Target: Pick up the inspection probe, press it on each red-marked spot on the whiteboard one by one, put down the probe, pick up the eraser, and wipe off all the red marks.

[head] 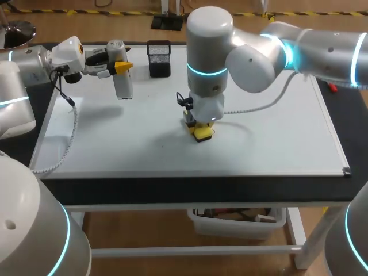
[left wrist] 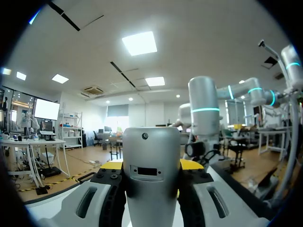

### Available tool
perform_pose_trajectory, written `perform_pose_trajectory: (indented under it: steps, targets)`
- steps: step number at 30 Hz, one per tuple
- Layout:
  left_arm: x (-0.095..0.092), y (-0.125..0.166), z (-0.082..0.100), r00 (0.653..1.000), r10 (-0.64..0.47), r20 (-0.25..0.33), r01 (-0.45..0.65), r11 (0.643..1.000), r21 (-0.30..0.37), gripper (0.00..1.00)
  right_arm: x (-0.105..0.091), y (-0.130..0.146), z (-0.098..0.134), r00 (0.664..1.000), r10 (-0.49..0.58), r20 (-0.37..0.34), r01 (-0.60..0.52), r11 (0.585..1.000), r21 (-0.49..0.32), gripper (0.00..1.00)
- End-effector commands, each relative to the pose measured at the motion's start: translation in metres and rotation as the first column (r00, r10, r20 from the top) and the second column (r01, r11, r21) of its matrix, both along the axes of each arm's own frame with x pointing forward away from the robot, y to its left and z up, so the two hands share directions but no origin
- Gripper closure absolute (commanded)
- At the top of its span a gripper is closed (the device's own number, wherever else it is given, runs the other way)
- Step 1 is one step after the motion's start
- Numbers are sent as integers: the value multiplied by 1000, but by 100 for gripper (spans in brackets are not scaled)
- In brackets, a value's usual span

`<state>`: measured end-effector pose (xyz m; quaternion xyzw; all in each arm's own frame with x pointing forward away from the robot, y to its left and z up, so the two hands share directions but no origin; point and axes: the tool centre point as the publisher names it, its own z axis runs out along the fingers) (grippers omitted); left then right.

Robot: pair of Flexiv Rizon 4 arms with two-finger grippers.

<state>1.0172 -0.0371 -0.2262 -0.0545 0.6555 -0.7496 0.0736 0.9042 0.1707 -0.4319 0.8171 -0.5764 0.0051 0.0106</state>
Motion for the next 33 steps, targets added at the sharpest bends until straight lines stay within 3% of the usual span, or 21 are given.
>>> perform_pose_trajectory:
  steps: [1,13,29,33]
  targets:
    - [0,0,0,1000,0,2,0,1000,-2,100,2,-13,-3,1000,-10,4,10,1000,4,100]
    - [0,0,0,1000,0,2,0,1000,-2,100,5,-49,-2,997,-80,21,81,997,-10,100]
    - [0,0,0,1000,0,2,0,1000,-2,100,19,-75,4,991,-132,31,133,991,-20,100]
    - [0,0,0,1000,0,2,0,1000,-2,100,25,-79,18,990,-142,-10,142,989,-38,100]
